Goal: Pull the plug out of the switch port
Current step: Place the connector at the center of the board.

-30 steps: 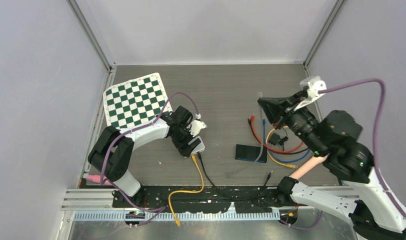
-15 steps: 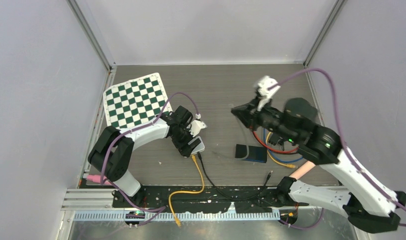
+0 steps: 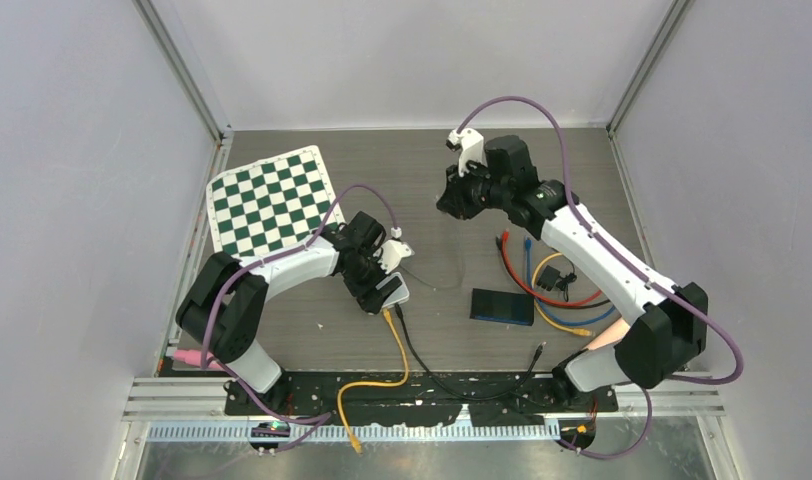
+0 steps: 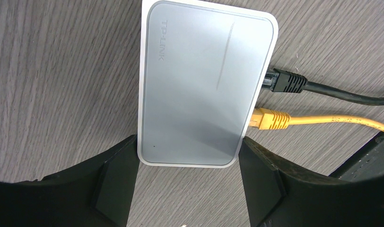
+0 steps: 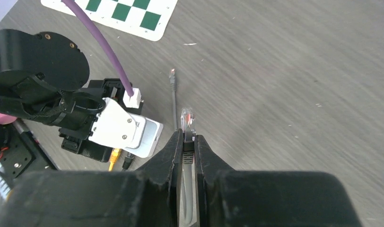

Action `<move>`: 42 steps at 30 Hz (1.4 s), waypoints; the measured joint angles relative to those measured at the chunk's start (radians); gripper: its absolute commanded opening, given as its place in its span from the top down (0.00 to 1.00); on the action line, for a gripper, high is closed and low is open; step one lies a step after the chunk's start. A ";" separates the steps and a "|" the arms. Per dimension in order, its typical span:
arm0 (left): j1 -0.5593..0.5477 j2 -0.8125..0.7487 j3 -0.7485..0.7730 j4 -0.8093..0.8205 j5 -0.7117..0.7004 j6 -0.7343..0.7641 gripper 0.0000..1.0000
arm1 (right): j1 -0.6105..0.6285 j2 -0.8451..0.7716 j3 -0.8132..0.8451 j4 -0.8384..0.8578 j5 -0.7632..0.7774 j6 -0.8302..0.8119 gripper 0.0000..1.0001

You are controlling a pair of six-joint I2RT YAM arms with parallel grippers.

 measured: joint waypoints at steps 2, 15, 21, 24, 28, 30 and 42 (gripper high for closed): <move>0.000 0.000 0.000 0.000 0.000 0.000 0.33 | -0.004 0.010 -0.014 -0.010 -0.028 0.013 0.95; 0.000 0.001 0.000 0.000 -0.003 0.000 0.33 | 0.000 -0.571 0.212 -0.294 -0.122 -0.054 0.95; 0.000 0.004 0.003 -0.002 -0.003 -0.001 0.32 | 0.000 -0.742 0.268 -0.449 -0.257 -0.080 0.95; 0.000 0.004 0.003 -0.002 -0.003 -0.001 0.32 | 0.000 -0.742 0.259 -0.452 -0.358 -0.074 0.95; 0.000 0.004 0.003 -0.001 -0.004 -0.001 0.32 | 0.000 -0.709 0.193 -0.421 -0.454 -0.077 0.95; 0.000 0.004 0.003 -0.001 -0.004 -0.001 0.32 | 0.000 -0.661 0.158 -0.413 -0.481 -0.090 0.95; 0.000 0.004 0.003 -0.001 -0.004 -0.002 0.32 | -0.035 0.121 0.119 -0.384 -0.537 -0.294 0.95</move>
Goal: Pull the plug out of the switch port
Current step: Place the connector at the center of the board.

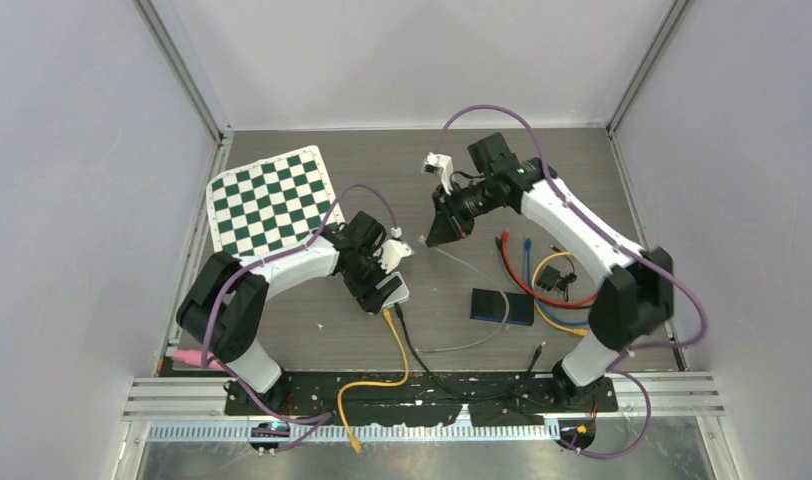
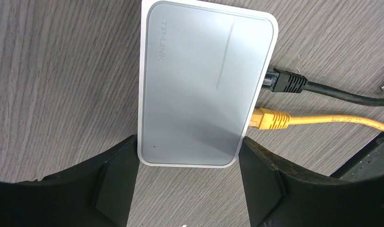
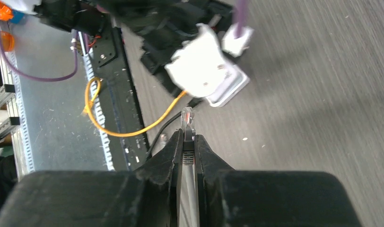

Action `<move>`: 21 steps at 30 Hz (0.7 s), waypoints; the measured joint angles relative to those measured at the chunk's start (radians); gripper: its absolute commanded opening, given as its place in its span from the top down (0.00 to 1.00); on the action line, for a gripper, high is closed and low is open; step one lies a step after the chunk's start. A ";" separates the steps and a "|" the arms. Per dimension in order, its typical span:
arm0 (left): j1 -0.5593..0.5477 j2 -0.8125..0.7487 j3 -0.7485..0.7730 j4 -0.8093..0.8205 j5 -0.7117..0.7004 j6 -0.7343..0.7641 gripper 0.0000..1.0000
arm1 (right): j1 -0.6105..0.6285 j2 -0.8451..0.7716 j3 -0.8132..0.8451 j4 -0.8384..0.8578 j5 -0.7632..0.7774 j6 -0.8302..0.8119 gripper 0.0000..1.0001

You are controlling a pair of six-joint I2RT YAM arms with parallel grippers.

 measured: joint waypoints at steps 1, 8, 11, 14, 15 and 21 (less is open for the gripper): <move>0.000 0.000 0.000 0.000 0.000 0.000 0.32 | -0.011 0.071 0.024 -0.001 -0.010 -0.011 0.94; 0.000 -0.001 0.000 0.001 -0.002 -0.001 0.32 | -0.067 0.429 0.262 -0.019 -0.048 -0.041 0.92; 0.000 -0.001 0.000 0.001 -0.002 -0.001 0.32 | -0.079 0.533 0.357 0.001 -0.043 -0.008 0.89; 0.000 -0.001 0.000 0.001 -0.003 -0.001 0.32 | -0.085 0.626 0.444 0.051 -0.007 0.074 0.73; 0.000 -0.001 0.000 0.001 -0.003 -0.001 0.32 | -0.085 0.649 0.463 0.071 0.010 0.105 0.70; 0.000 -0.001 0.000 0.001 -0.003 -0.001 0.32 | -0.085 0.731 0.546 0.123 0.167 0.282 0.42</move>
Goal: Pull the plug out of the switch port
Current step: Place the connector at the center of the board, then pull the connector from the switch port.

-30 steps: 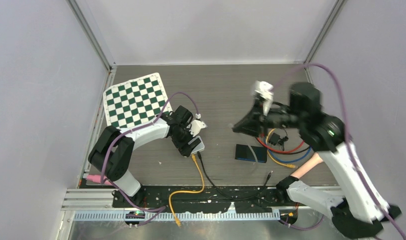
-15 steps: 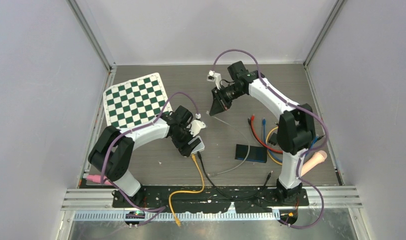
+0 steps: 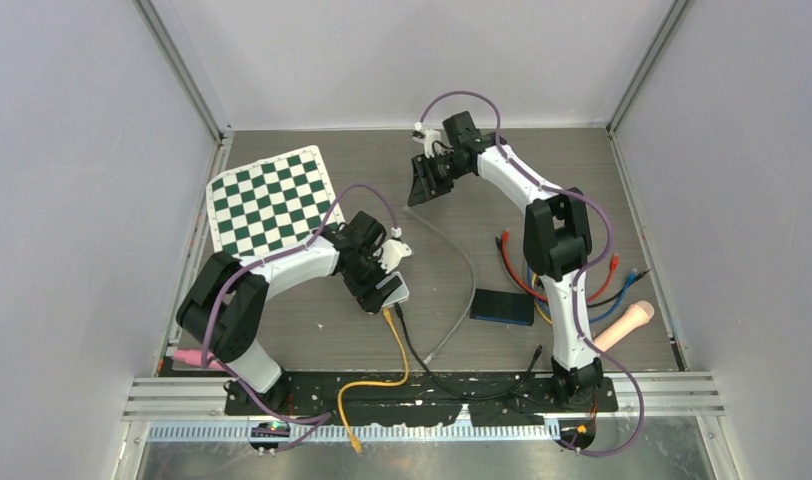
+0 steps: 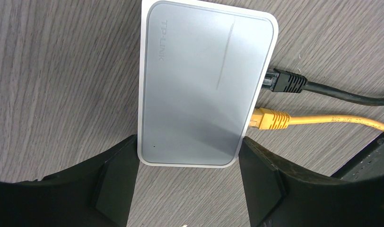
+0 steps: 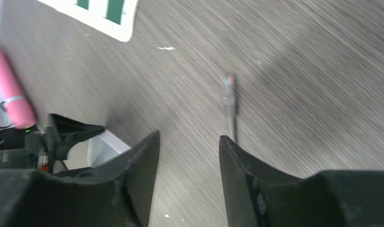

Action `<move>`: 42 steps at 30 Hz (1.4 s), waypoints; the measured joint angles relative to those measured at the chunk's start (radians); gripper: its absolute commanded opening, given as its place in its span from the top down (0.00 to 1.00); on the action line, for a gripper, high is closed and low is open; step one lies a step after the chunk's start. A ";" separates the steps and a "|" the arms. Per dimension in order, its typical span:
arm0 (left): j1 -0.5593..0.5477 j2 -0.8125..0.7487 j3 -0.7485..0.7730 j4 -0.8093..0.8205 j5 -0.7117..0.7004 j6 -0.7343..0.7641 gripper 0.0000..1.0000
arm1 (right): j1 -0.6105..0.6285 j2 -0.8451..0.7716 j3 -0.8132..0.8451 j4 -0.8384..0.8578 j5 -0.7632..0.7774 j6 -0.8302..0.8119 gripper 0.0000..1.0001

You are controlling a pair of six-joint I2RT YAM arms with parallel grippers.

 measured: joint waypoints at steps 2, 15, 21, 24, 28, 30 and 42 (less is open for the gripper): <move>0.000 0.000 0.000 0.000 0.000 0.000 0.32 | 0.000 -0.022 -0.040 0.028 0.063 0.040 0.38; 0.000 0.000 0.000 0.002 -0.003 0.000 0.32 | -0.005 -0.693 -0.831 0.255 0.319 0.271 0.52; 0.000 0.000 0.000 0.002 -0.003 0.000 0.32 | 0.009 -0.852 -1.196 0.467 0.262 0.459 0.58; 0.000 0.000 0.000 0.002 -0.003 0.000 0.32 | 0.032 -0.897 -1.355 0.623 0.233 0.600 0.57; 0.000 0.000 0.000 0.002 -0.003 0.000 0.32 | 0.145 -0.909 -1.443 0.767 0.234 0.745 0.59; 0.000 0.000 0.000 0.003 -0.003 0.000 0.32 | 0.205 -0.905 -1.445 0.833 0.239 0.798 0.59; 0.000 0.000 -0.001 0.003 -0.003 0.000 0.32 | 0.321 -0.621 -1.491 1.258 0.268 1.072 0.60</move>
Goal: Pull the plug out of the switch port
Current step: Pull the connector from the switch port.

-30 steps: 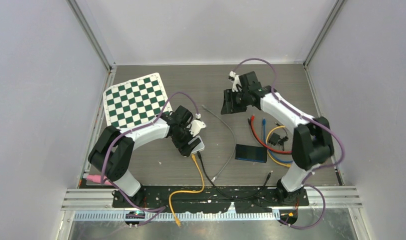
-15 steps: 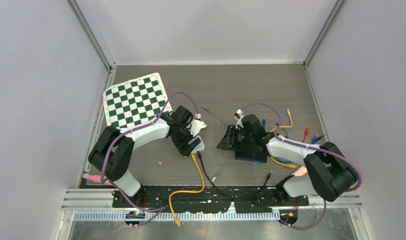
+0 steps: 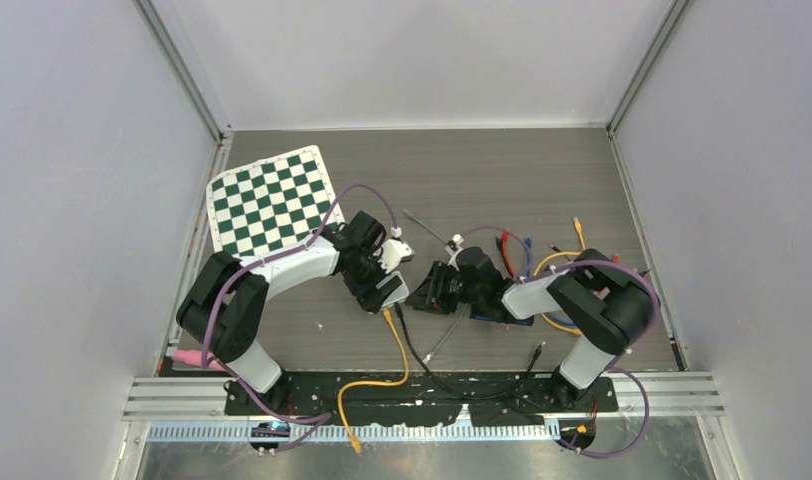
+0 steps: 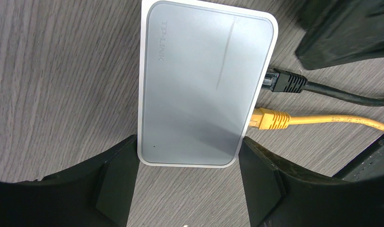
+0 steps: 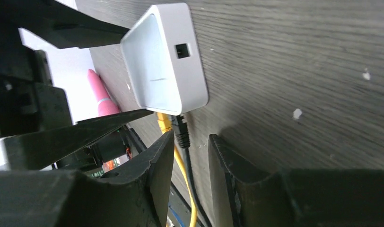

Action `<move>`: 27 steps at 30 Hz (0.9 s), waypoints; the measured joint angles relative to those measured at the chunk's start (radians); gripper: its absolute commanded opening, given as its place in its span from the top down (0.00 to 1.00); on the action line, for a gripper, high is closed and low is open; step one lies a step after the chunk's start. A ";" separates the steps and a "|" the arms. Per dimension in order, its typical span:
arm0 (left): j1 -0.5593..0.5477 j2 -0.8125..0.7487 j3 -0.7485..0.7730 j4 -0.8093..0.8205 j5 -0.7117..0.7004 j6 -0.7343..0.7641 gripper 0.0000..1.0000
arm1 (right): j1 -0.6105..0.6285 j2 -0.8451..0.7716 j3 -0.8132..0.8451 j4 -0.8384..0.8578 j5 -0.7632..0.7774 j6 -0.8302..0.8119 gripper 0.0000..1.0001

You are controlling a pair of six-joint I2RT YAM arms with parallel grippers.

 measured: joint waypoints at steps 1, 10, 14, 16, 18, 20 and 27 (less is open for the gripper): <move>0.000 0.000 0.000 0.000 0.000 0.000 0.32 | 0.006 0.030 -0.005 0.032 0.002 0.024 0.61; 0.000 0.000 0.000 -0.001 -0.005 0.003 0.32 | 0.062 0.201 -0.007 0.309 0.013 0.194 0.67; 0.005 0.000 0.000 -0.005 -0.010 0.003 0.32 | 0.068 0.222 -0.008 0.344 0.033 0.231 0.72; 0.005 0.000 0.000 -0.005 -0.010 0.003 0.32 | 0.070 0.226 -0.015 0.357 0.044 0.241 0.77; 0.005 -0.001 0.000 -0.005 -0.011 0.003 0.32 | 0.073 0.227 -0.019 0.362 0.053 0.245 0.80; 0.005 0.000 0.000 -0.004 -0.012 0.003 0.32 | 0.074 0.231 -0.023 0.369 0.056 0.249 0.78; 0.005 0.000 0.000 -0.004 -0.015 0.003 0.32 | 0.076 0.233 -0.024 0.397 0.055 0.256 0.61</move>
